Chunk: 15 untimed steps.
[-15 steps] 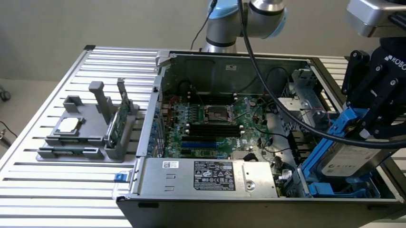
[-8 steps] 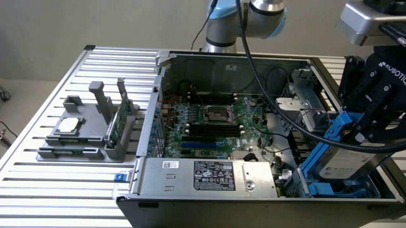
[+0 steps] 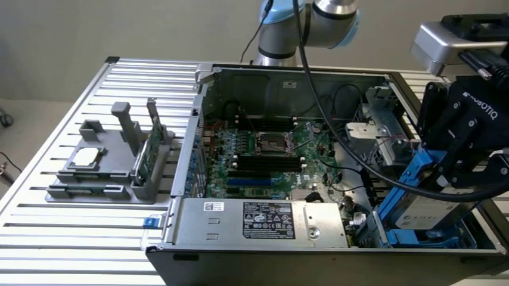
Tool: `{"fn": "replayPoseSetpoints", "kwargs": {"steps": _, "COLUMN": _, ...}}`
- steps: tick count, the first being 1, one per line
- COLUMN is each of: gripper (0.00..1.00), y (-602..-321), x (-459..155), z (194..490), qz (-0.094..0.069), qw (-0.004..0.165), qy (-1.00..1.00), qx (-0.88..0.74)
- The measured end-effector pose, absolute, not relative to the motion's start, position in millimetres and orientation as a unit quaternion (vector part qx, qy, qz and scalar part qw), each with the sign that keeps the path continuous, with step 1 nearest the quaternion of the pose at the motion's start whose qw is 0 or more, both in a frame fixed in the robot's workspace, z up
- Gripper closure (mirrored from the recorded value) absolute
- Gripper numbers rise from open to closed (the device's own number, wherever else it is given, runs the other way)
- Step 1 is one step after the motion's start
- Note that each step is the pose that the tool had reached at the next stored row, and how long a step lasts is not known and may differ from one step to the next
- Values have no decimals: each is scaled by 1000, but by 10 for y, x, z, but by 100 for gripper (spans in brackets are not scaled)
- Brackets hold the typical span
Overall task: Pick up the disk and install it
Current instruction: 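Pick up the disk, then insert the disk into the insertion slot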
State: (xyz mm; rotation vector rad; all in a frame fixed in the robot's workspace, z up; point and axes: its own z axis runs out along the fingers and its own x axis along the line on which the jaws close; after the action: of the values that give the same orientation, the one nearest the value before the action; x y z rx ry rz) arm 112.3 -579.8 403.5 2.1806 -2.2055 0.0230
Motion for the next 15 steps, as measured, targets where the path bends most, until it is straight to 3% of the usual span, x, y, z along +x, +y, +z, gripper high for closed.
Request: {"fn": "replayPoseSetpoints", "kwargs": {"steps": 15, "gripper": 67, "y": -5797, "x": 1121, "z": 3801, "qz": 14, "qw": 26, "qy": -711, "qx": 703}}
